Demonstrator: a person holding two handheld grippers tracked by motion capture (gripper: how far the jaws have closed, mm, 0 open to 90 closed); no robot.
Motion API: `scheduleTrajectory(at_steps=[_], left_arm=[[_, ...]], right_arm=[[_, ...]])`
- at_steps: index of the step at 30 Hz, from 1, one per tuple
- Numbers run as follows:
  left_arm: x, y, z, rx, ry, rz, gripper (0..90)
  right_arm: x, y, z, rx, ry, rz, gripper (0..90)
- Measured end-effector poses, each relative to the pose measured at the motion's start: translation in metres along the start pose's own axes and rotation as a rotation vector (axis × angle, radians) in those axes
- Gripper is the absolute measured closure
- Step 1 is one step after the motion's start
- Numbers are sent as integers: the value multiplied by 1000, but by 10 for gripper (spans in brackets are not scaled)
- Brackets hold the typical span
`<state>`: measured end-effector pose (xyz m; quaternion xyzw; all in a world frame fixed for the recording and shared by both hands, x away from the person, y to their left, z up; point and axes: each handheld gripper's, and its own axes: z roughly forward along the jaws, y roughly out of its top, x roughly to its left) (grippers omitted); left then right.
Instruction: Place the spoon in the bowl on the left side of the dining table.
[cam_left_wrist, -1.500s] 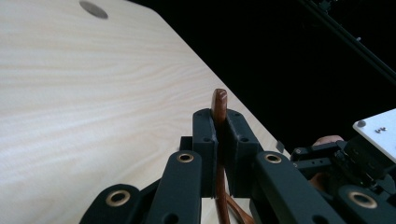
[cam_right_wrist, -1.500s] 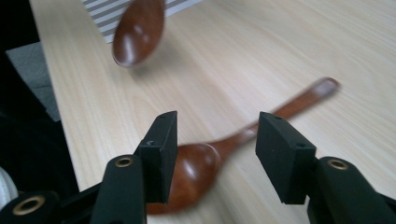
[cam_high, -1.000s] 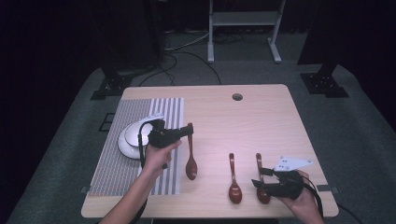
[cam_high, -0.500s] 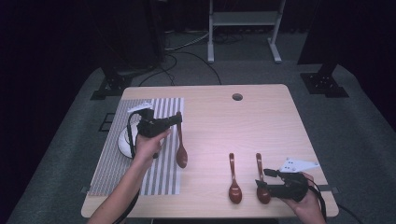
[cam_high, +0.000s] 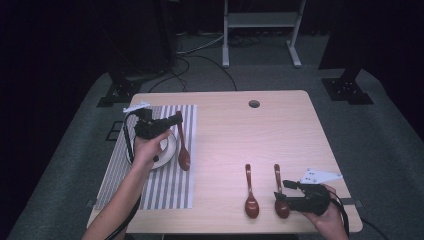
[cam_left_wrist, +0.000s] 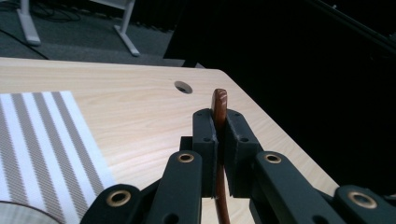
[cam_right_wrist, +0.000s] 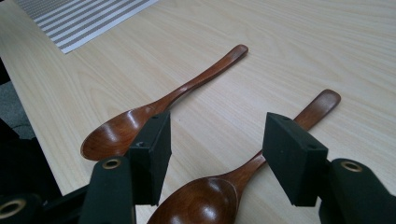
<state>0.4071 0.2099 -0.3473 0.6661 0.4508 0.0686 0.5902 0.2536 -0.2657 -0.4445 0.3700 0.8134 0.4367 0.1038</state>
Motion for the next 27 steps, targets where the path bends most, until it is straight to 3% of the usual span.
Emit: scheduleTrajectory(at_steps=[17, 27], left_arm=[[18, 20, -17, -43, 84, -5, 844], [32, 28, -27, -80, 136, -36, 843]], right_arm=[[-3, -1, -3, -13, -5, 15, 406], [-3, -2, -4, -13, -10, 18, 406]])
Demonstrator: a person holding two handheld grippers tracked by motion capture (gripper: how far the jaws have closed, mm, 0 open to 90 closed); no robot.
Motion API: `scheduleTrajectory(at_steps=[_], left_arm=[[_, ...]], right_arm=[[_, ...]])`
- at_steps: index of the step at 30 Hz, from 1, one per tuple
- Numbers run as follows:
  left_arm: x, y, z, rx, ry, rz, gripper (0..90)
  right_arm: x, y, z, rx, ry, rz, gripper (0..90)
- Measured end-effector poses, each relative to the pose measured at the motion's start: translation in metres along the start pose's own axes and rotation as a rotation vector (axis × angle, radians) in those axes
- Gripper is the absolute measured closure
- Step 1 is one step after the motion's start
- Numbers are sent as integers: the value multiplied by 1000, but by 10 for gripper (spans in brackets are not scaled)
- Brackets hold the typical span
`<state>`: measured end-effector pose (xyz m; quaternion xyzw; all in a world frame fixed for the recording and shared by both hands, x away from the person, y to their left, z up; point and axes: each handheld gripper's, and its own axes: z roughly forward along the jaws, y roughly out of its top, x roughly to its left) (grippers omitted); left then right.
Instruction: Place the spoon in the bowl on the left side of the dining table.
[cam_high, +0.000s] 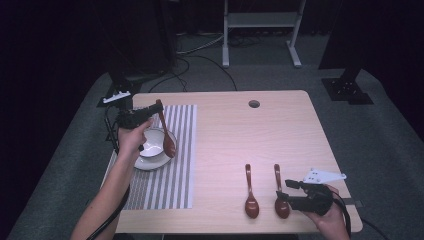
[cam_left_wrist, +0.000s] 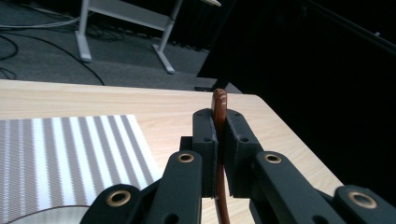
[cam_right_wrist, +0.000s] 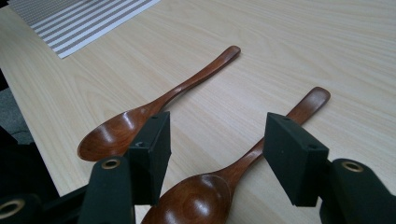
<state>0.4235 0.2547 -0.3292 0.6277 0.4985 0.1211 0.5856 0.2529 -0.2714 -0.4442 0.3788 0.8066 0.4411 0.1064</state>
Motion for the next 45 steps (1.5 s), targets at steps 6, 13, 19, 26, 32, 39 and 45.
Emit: scheduleTrajectory(at_steps=[6, 13, 19, 26, 32, 39, 45], left_arm=[[9, 5, -6, -13, 25, -8, 843], [16, 11, -12, -29, 53, -15, 843], [24, 15, -15, -41, 74, -20, 843], [36, 12, -16, -51, 106, -53, 843], [46, 9, -20, -60, 136, -73, 843], [57, 6, -24, -66, 174, -85, 843], [65, 2, -24, -72, 199, -103, 843]], right_arm=[[0, 1, 0, -1, -2, 1, 406], [1, 1, 1, 0, -3, -1, 406], [0, 1, 0, -1, -5, -1, 406], [0, 1, -1, -1, -5, -4, 406], [0, 1, 0, 2, -5, -4, 406], [1, 3, 0, -5, 3, -4, 406], [2, 3, 1, -7, 7, -7, 406]])
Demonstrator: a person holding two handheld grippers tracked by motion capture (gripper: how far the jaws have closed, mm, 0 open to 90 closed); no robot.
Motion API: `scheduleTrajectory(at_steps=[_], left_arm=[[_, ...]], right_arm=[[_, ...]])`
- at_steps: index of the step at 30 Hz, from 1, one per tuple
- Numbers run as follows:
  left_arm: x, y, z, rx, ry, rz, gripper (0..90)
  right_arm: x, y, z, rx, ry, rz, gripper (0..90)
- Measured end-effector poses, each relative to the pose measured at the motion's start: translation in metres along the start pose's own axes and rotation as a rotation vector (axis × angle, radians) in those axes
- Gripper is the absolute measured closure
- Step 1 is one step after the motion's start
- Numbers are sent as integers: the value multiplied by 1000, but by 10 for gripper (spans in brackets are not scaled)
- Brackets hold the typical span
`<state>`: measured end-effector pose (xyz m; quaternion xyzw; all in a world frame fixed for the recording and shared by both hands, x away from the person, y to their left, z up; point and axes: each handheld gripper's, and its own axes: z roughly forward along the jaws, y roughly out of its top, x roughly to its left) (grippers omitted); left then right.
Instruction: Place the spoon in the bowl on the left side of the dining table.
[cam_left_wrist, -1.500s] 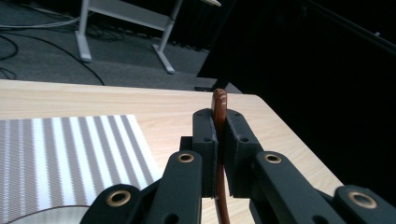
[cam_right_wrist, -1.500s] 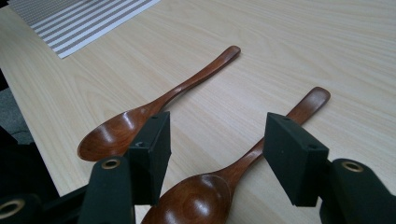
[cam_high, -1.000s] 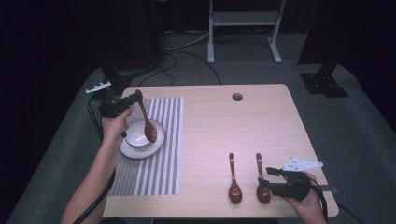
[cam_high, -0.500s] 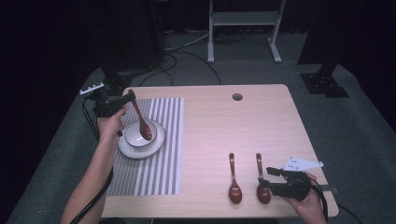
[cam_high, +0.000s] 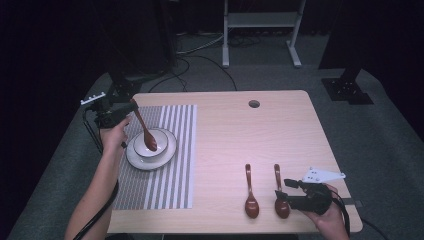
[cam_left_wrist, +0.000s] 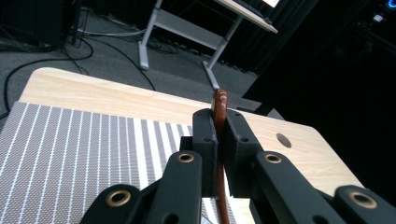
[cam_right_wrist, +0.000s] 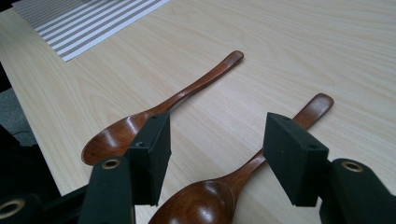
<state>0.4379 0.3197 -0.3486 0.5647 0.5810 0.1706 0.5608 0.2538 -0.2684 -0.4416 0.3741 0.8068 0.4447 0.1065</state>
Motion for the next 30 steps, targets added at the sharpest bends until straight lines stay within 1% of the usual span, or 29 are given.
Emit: scheduleTrajectory(at_steps=[5, 13, 21, 28, 30], left_arm=[[4, -5, 1, -3, 17, 2, 843], [14, -14, 3, -5, 34, -17, 842], [26, -23, 3, -21, 40, -63, 840], [35, -30, 4, -17, 57, -92, 833], [37, -32, 4, -15, 54, -102, 834]], right_arm=[[0, 0, 0, -2, -1, 4, 406], [0, -1, -1, -5, 0, 5, 406], [0, 0, 0, -4, 1, 4, 406], [1, 0, 1, -4, 2, 2, 406], [1, 0, 1, -2, 2, 5, 406]])
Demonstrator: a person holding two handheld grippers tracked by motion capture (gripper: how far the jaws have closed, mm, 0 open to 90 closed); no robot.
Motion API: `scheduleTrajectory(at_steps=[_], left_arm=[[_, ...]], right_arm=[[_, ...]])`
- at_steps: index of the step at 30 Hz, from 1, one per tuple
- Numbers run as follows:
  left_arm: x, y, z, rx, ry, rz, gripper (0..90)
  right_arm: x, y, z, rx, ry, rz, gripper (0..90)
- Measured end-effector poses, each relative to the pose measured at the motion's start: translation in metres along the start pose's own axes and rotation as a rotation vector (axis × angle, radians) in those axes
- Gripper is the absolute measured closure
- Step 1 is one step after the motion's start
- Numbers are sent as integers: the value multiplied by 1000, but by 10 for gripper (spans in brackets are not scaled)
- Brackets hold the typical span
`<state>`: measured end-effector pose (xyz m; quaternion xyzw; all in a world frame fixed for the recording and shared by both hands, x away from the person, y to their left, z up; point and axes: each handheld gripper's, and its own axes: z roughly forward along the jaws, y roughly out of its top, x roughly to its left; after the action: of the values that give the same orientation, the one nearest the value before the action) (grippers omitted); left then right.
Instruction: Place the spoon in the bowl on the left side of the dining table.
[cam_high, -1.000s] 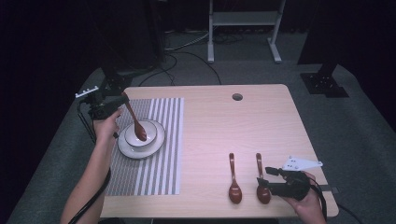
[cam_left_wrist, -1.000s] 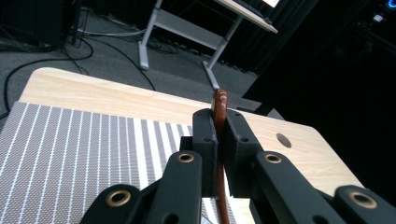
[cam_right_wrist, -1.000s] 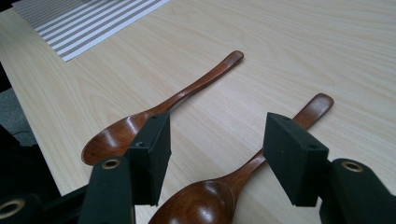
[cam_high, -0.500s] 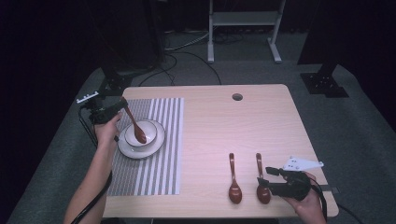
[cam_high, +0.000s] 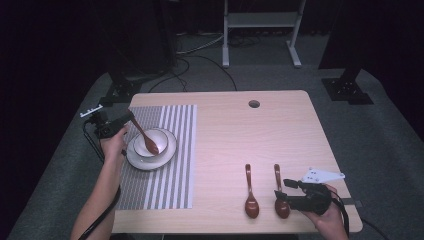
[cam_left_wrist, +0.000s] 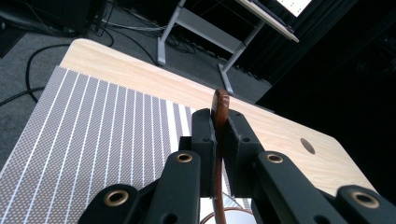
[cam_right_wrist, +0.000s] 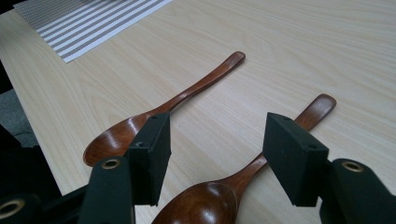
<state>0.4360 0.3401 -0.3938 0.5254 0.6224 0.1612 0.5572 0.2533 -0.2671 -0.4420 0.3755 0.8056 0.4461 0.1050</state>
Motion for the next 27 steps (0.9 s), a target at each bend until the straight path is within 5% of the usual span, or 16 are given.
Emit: scheduleTrajectory(at_steps=[12, 27], left_arm=[[13, -8, -1, 8, 6, -30, 814], [24, -18, -3, 64, 31, -21, 649]], right_arm=[[1, 0, 2, 5, 1, -3, 403], [1, 1, 2, 3, 1, -5, 403]])
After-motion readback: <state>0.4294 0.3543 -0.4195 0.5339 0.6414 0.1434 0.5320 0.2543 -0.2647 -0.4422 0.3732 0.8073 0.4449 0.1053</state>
